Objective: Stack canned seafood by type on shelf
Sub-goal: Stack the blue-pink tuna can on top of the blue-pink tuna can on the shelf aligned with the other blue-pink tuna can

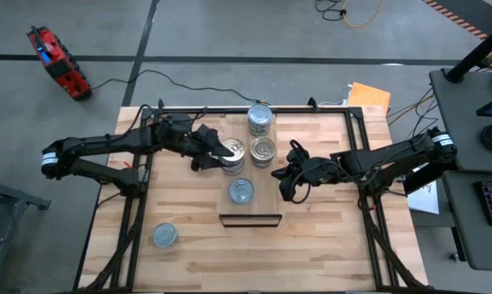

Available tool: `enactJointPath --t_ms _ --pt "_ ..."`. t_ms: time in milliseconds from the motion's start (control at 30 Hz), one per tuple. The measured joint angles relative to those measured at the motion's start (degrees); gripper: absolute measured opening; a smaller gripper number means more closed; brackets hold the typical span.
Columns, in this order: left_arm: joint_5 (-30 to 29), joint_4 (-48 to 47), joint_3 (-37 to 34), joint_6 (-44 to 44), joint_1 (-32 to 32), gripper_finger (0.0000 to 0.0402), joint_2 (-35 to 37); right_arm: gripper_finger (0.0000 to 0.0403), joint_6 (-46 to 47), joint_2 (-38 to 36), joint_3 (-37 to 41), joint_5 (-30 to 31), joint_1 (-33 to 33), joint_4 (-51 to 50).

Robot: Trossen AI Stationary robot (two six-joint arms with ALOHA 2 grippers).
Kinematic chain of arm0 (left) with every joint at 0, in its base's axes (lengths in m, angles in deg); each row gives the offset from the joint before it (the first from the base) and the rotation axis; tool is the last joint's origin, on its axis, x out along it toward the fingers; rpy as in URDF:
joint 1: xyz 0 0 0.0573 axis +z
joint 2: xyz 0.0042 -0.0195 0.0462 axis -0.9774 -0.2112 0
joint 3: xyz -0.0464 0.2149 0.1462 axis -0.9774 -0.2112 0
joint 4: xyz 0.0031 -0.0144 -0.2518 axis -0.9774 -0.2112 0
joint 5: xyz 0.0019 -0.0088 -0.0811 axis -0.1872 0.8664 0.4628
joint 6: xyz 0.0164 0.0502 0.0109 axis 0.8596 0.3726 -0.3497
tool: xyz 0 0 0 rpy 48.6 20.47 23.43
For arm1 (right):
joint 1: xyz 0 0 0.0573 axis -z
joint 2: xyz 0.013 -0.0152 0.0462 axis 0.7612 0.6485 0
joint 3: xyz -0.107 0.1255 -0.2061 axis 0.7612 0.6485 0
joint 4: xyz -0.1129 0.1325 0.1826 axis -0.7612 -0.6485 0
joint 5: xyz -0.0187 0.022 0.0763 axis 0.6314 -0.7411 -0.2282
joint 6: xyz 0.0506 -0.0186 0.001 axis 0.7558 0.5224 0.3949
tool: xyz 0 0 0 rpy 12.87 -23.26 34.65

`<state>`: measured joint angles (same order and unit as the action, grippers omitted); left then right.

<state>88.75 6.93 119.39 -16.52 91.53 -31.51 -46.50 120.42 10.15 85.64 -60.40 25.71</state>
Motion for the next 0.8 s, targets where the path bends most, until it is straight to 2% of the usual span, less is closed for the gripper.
enactJointPath --t_ms 333,800 --pt "-1.1 4.6 0.0 1.5 1.0 0.0341 -2.4 0.0009 0.1 0.0 0.0 0.0 0.0 0.0" --pt "1.1 4.5 -0.1 3.5 2.3 0.0341 -2.0 0.0009 0.9 0.0 0.0 0.1 0.0 -0.4"
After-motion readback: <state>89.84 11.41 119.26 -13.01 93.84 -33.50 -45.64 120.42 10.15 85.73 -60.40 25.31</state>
